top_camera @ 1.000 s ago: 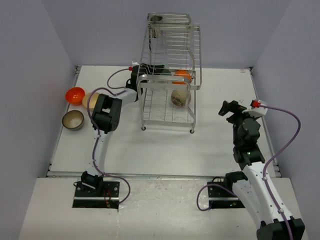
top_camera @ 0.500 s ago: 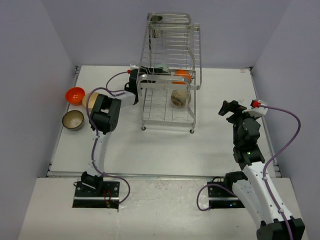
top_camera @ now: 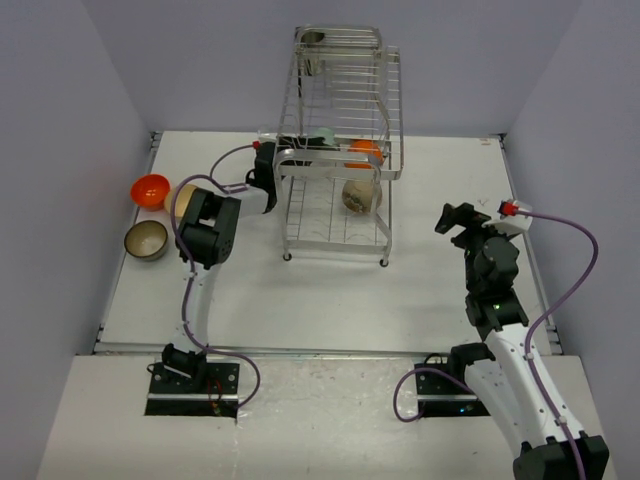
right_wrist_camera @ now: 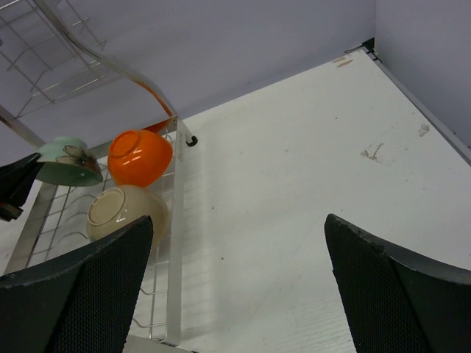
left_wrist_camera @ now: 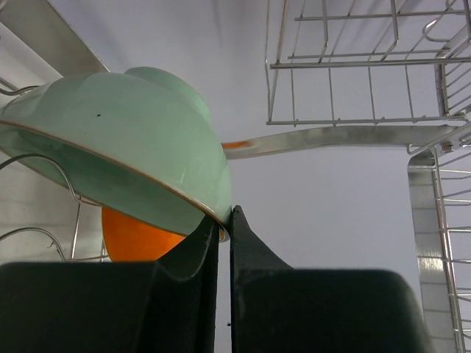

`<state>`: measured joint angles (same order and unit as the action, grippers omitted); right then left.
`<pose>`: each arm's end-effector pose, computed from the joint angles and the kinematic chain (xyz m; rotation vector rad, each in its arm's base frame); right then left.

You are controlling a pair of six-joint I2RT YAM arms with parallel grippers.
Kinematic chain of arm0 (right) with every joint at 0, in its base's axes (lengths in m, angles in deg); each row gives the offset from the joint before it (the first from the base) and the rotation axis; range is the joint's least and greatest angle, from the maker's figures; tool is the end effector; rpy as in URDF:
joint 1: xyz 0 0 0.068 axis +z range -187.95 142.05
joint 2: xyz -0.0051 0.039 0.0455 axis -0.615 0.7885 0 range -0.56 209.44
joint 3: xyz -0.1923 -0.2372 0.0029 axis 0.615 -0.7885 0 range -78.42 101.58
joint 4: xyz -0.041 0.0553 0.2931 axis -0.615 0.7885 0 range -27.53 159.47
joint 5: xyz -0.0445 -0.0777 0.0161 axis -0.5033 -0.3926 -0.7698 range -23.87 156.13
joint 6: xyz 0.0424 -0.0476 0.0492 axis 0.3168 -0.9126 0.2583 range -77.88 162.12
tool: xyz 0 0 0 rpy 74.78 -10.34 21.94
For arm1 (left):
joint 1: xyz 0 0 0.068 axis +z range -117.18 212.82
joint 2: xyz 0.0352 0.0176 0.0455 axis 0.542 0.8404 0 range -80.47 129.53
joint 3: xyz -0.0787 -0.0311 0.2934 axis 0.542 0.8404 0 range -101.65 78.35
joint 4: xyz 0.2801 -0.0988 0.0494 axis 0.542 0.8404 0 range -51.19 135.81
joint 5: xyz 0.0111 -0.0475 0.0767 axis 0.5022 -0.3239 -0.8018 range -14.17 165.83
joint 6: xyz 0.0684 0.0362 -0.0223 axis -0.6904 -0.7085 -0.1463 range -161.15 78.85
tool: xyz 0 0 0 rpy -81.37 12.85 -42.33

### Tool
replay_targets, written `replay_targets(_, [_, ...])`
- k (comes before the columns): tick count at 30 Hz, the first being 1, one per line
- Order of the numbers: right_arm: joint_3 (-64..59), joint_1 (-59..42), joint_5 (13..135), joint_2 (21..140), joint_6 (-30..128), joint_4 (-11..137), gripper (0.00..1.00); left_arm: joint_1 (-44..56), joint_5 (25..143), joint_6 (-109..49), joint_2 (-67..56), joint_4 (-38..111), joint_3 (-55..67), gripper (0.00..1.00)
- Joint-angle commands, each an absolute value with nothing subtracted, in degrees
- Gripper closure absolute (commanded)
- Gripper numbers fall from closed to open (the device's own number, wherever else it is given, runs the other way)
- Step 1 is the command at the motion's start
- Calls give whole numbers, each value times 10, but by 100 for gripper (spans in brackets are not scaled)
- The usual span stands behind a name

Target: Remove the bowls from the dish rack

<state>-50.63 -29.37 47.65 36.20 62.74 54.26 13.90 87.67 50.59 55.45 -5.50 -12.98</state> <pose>0.2153 0.0103 0.3042 0.4141 1.5301 0.1430 0.5841 -0.2153 0.1612 -0.9373 1.5899 -1.6112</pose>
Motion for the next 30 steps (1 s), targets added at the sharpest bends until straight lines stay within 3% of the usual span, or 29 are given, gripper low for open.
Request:
replay_targets(1, [-506,-295,483,364,631,525,1,150,897,502,506,-175,-129,100])
replay_targets(16, [-507,-294,485,363,631,526,1,162,924,526,499,-261,-109,100])
replay_targets(30, [-509,-294,489,355,633,525,1,171,943,503,437,-250,-51,100])
